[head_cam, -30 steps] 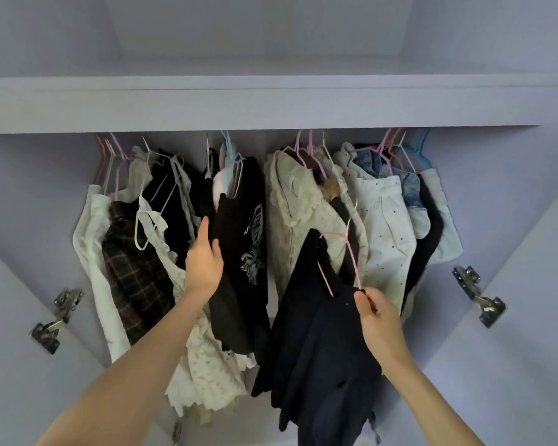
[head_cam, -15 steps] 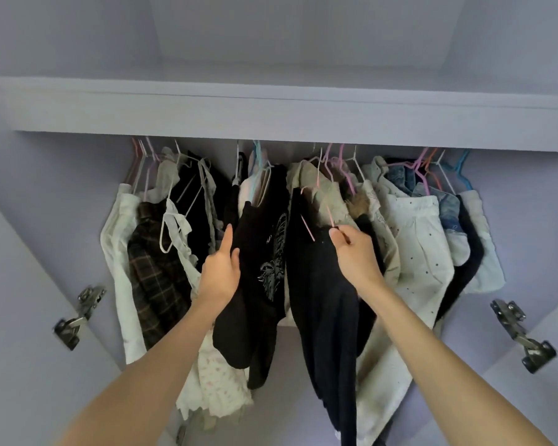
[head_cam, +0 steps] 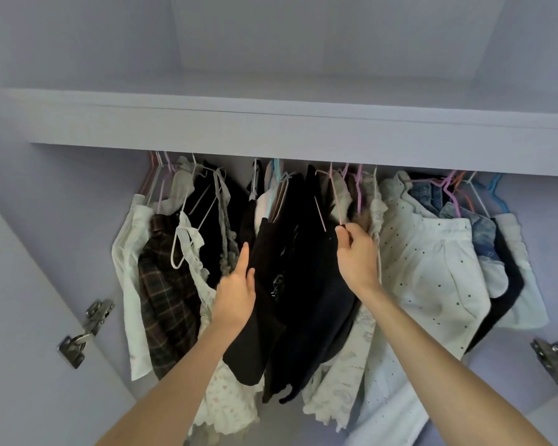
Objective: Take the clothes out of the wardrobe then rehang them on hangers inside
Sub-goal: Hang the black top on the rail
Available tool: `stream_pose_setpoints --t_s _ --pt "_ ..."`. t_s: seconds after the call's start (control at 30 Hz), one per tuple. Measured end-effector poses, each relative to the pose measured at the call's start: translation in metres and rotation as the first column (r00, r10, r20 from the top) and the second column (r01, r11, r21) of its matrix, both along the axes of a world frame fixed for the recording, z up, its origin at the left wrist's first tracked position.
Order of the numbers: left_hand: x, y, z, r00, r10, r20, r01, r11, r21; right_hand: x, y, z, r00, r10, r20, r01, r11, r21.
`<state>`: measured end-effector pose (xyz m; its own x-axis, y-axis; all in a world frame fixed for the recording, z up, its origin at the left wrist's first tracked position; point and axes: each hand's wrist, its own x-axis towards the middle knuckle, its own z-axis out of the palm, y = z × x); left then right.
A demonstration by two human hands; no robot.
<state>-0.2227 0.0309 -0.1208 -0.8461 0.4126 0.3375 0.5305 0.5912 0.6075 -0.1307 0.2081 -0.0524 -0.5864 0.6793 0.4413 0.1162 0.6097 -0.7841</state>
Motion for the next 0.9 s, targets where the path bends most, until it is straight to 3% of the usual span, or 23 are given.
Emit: stream_pose_setpoints --t_s 0.2,0.4,0.7,0.77,0.9 --pt "0.000 0.000 -0.002 1.000 0.010 -0.018 -0.011 0.999 -0.043 -0.029 0.014 0.018 0.996 -0.084 -0.003 0.084 0.993 -0.085" --pt "-0.001 -0.006 0.004 1.000 -0.013 -0.020 0.011 0.999 -0.052 -0.039 0.017 0.006 0.971 -0.228 0.073 0.228 0.974 0.015" --pt "-0.005 -0.011 0.012 0.999 -0.033 0.037 0.038 0.989 -0.143 -0.021 0.034 0.000 0.943 -0.325 0.069 0.331 0.939 -0.095" --pt "-0.005 -0.011 0.014 0.996 -0.069 0.063 0.079 0.983 -0.168 -0.015 0.032 -0.001 0.947 -0.317 0.058 0.321 0.945 -0.062" --pt "-0.004 -0.012 0.021 0.991 -0.127 0.041 0.133 0.946 -0.295 0.003 0.025 -0.019 0.961 -0.263 0.090 0.241 0.949 0.201"
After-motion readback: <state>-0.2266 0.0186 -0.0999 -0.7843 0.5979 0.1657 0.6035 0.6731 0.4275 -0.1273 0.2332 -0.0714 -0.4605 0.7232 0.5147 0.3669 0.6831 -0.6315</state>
